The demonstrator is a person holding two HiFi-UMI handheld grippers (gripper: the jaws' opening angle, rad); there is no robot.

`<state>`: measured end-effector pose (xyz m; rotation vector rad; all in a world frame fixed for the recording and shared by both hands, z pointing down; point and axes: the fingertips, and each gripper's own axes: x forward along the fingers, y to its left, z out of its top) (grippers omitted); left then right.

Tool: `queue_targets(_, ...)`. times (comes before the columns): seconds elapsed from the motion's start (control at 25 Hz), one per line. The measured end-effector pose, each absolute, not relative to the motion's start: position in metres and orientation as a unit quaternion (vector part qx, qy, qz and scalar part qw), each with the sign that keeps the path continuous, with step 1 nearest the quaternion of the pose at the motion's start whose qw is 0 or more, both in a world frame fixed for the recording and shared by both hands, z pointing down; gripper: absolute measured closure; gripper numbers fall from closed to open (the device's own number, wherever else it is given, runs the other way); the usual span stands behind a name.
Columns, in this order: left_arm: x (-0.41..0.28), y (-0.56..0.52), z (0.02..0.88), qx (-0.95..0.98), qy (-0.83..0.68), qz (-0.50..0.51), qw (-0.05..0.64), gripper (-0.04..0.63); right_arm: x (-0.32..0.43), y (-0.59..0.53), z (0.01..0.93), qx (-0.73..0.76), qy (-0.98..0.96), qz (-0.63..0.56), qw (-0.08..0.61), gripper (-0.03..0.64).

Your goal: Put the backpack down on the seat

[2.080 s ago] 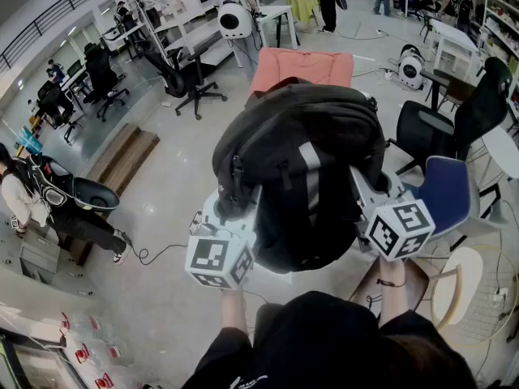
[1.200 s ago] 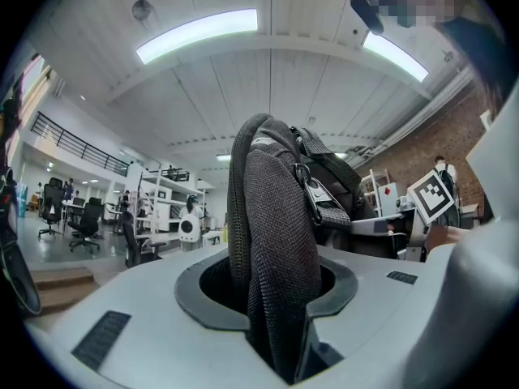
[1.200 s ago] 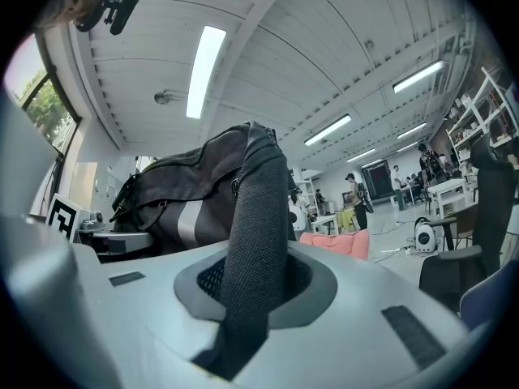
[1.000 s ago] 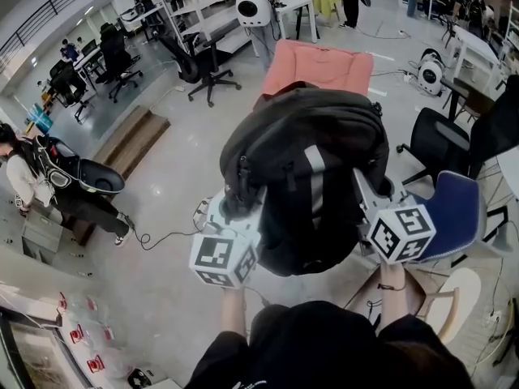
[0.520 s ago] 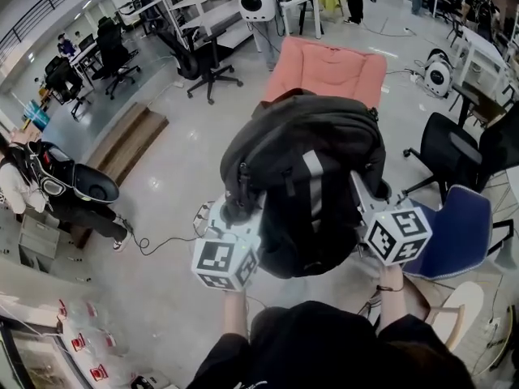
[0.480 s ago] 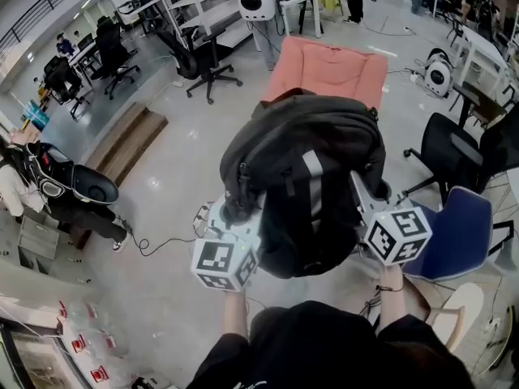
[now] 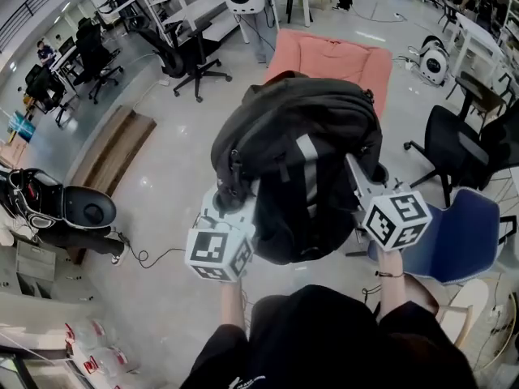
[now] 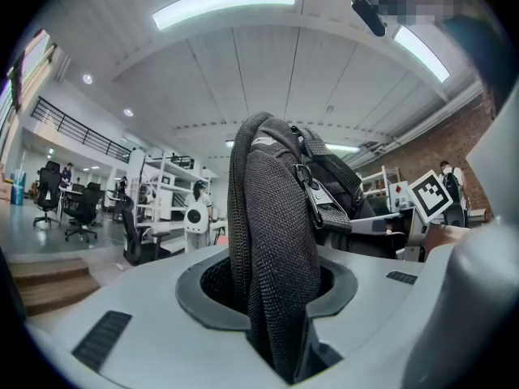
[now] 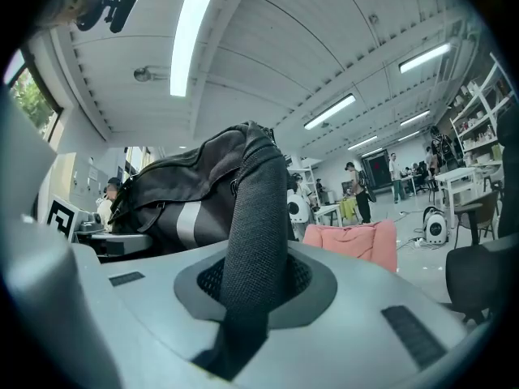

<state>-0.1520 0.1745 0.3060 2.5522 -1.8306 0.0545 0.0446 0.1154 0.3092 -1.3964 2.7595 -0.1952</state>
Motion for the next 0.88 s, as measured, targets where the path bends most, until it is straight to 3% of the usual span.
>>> queue_targets(0.36, -0.175, 0.103, 0.296, 0.822, -0.569, 0.017, -0.017, 0.448, 0.023, 0.051, 0.3, -0.465, 0.883, -0.055, 0.035, 0.554)
queue_targets(0.88, -0.184, -0.009, 0.327, 0.834, -0.55, 0.029, 0.023, 0.448, 0.016, -0.053, 0.329, -0.489, 0.868, -0.082, 0.008, 0.554)
